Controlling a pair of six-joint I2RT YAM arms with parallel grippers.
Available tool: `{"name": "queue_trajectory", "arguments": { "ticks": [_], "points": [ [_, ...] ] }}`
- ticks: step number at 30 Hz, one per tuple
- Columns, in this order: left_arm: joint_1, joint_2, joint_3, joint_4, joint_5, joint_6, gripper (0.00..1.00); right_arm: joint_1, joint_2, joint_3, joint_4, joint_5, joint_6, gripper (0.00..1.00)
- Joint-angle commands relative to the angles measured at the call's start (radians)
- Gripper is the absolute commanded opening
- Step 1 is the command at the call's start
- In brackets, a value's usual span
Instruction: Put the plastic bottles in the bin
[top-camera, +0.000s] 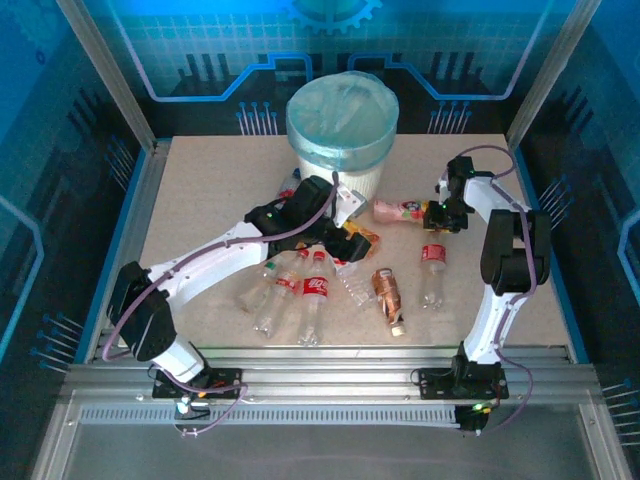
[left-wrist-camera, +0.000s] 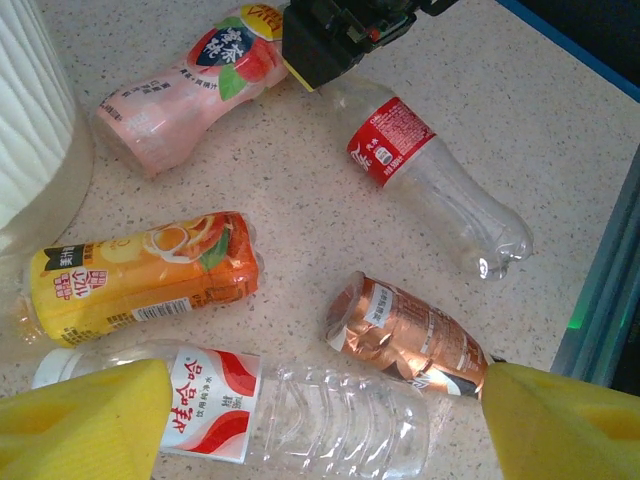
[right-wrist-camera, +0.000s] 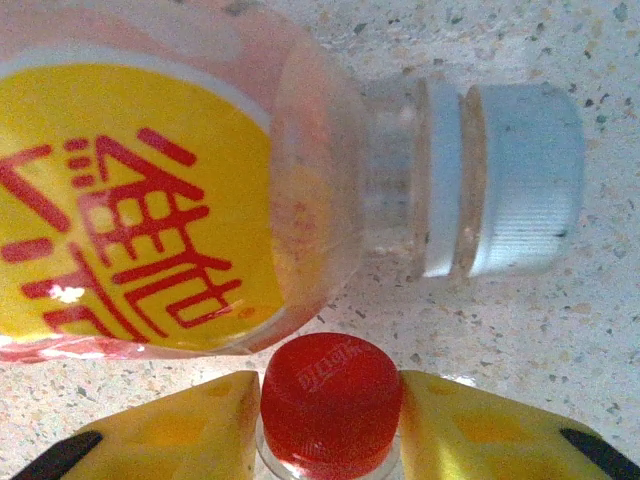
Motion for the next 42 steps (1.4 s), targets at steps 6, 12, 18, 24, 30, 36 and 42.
{"name": "queue_trajectory", "arguments": {
  "ticks": [6,12,18,24,30,36,42],
  "points": [
    [-0.018,-0.002,0.043,-0.027,0.014,0.027,0.82,-0.015,-0.059,0.006,-0.017,0.031,-0.014,0.32],
    [-0.021,-0.036,0.037,-0.016,0.016,0.015,0.82,-0.015,-0.153,-0.018,-0.012,0.036,-0.011,0.28],
    [-0.022,-0.088,0.025,0.011,0.015,0.0,0.81,-0.005,-0.294,-0.039,-0.014,0.06,-0.007,0.24],
    [-0.022,-0.145,0.023,0.046,-0.003,-0.02,0.8,0.038,-0.471,-0.034,-0.006,0.098,-0.001,0.19],
    [-0.022,-0.194,0.065,0.057,-0.058,-0.031,0.78,0.131,-0.626,0.006,0.005,0.177,0.014,0.13],
    [-0.011,-0.21,0.161,0.02,-0.134,-0.029,0.77,0.307,-0.717,0.134,0.016,0.328,-0.001,0.08],
    [0.09,-0.188,0.313,-0.023,-0.135,-0.086,0.74,0.478,-0.701,0.321,0.085,0.436,-0.044,0.05]
  ]
}}
